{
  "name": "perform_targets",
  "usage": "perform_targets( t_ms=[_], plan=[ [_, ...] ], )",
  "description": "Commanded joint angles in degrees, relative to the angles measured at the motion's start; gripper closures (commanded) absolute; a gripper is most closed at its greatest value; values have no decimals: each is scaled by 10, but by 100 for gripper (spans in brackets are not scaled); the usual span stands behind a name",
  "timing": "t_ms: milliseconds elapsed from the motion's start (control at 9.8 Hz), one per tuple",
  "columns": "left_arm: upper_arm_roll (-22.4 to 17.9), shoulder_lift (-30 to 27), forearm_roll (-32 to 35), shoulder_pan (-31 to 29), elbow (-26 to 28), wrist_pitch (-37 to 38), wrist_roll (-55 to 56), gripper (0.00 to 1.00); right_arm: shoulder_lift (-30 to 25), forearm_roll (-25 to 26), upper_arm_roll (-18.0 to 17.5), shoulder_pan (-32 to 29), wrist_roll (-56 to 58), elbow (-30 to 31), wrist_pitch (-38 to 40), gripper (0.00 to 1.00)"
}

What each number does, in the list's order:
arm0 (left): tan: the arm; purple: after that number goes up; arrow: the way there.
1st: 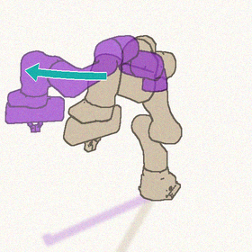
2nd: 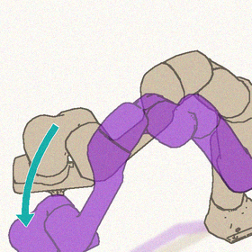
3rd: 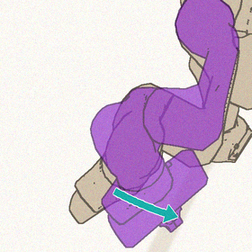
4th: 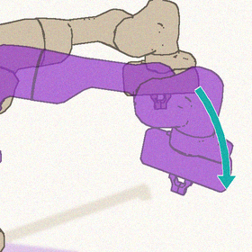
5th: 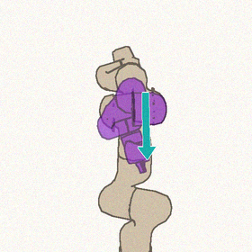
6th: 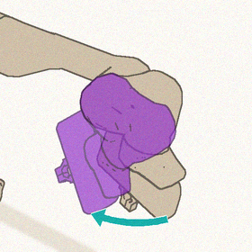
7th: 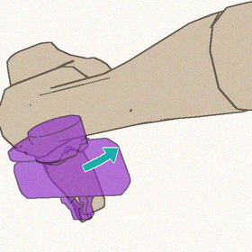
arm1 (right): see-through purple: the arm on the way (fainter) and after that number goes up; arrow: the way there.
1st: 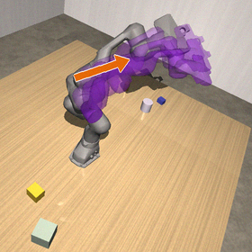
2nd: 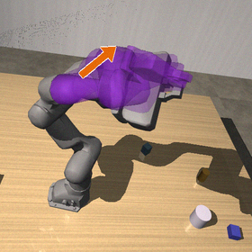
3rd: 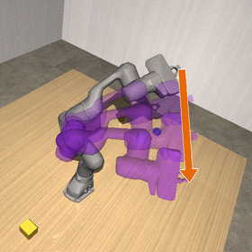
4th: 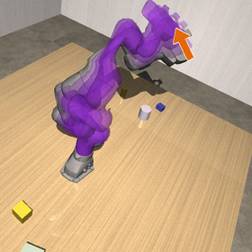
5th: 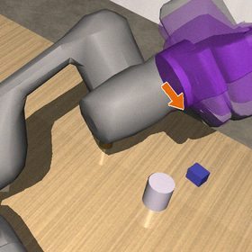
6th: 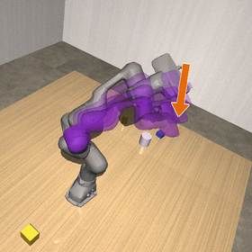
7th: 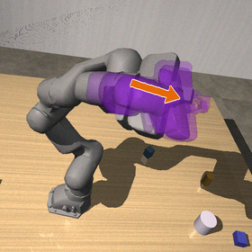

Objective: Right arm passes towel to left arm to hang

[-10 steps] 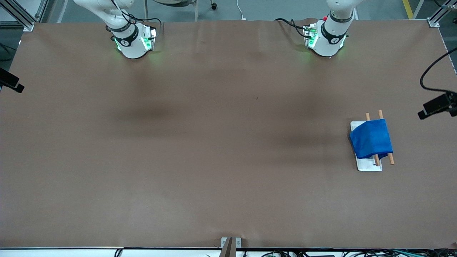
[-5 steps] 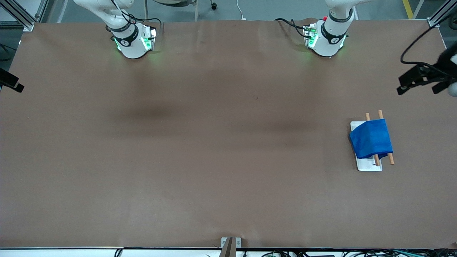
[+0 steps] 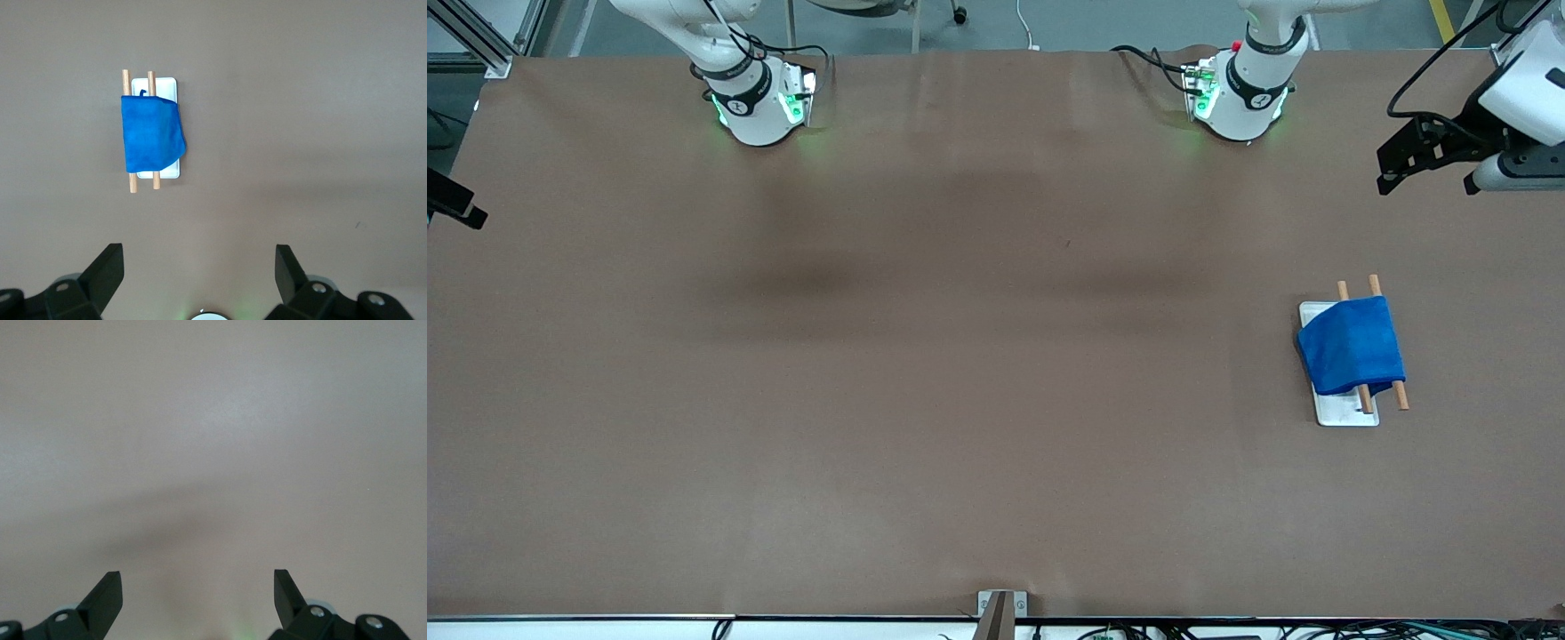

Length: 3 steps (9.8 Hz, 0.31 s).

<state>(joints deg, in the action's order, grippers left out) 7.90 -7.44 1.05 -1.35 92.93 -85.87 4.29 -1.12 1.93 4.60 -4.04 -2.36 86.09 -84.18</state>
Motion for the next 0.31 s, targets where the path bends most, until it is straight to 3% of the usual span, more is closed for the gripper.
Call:
perform_targets(
  t_ms=[0,204],
  plan=[
    [-8,0,4,2,17,-7,-11,0,-1,-6,0,-4,10,-1,0,0],
    [-7,27,9,2,-26,15,-7,0,-1,-6,0,-4,10,-1,4,0]
  ],
)
